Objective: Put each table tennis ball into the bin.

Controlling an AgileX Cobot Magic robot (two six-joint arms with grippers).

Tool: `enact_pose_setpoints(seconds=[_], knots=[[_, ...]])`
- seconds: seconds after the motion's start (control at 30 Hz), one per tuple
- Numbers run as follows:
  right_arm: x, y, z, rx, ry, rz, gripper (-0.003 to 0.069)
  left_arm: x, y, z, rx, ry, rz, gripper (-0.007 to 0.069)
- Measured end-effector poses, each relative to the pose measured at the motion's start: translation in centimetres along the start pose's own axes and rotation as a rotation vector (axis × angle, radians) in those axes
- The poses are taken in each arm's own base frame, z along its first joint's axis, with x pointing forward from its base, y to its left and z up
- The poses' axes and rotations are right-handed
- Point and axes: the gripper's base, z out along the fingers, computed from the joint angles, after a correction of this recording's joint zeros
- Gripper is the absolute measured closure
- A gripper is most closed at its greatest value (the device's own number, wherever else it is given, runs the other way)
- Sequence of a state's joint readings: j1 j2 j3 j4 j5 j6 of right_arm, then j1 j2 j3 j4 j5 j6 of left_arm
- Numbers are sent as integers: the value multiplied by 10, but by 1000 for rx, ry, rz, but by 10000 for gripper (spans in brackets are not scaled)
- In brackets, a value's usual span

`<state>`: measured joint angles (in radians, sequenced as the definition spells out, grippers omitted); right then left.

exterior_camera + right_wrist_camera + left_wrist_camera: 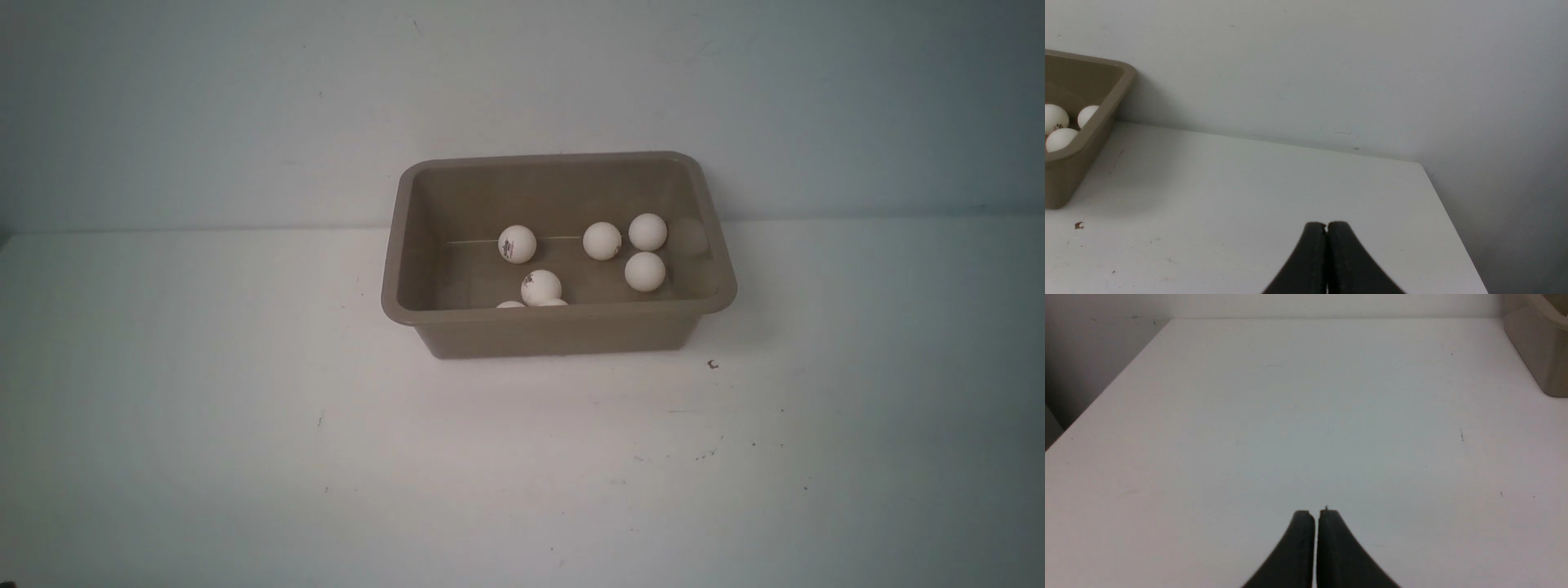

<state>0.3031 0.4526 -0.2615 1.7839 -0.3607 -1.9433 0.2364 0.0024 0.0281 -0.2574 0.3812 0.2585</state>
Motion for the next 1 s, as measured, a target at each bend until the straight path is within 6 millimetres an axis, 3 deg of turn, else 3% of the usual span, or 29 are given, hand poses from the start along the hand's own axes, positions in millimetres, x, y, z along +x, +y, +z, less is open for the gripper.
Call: enact_pose_setpoints(seconds=[0.6, 0.83, 1.0], knots=[[0, 0, 0, -1, -1, -26, 676, 0, 0, 0, 0, 0, 0, 629], [10, 7, -8, -97, -68, 225, 676, 0, 0, 0, 0, 1, 0, 629], [26, 14, -17, -164, -121, 268, 676, 0, 0, 0, 0, 1, 0, 629]])
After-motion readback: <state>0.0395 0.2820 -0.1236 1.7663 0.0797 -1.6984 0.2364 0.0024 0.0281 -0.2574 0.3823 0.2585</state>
